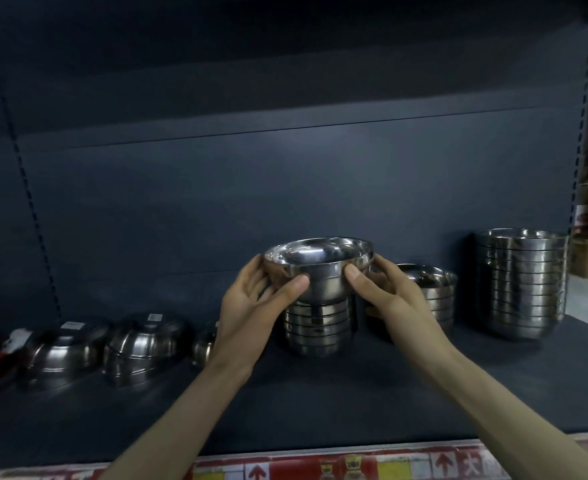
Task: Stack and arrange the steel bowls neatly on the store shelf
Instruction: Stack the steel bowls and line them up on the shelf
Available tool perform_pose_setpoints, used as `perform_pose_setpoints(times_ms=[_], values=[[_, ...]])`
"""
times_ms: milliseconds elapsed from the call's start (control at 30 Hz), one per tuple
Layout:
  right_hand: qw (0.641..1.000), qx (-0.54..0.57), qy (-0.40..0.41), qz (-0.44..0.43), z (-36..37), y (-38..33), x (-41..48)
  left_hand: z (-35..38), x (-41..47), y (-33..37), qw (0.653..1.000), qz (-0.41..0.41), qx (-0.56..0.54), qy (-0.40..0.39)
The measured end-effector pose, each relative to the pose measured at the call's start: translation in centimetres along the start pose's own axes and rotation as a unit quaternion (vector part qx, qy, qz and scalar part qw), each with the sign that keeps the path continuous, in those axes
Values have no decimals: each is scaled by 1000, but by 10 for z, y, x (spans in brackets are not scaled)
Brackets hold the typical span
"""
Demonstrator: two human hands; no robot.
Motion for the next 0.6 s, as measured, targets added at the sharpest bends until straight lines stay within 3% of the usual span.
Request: perform_pose_setpoints(times_ms=[200,367,600], values=[[1000,8,9,5,5,36,29,-7,24,-23,999,1,-19,26],[1000,11,6,-27,5,54,53,-13,44,-45,999,4,37,15],[994,-78,25,-70,6,81,81,-21,60,-73,997,-12,69,13]])
Point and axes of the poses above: each hand's wrist, its own x-axis towards the middle knuckle, its own z-axis out of the palm, y = z × x, the point moved 2 cm from there along x, towards the middle knuckle, and after that the axes turned 5 degrees about -x, right-handed, at the moved point
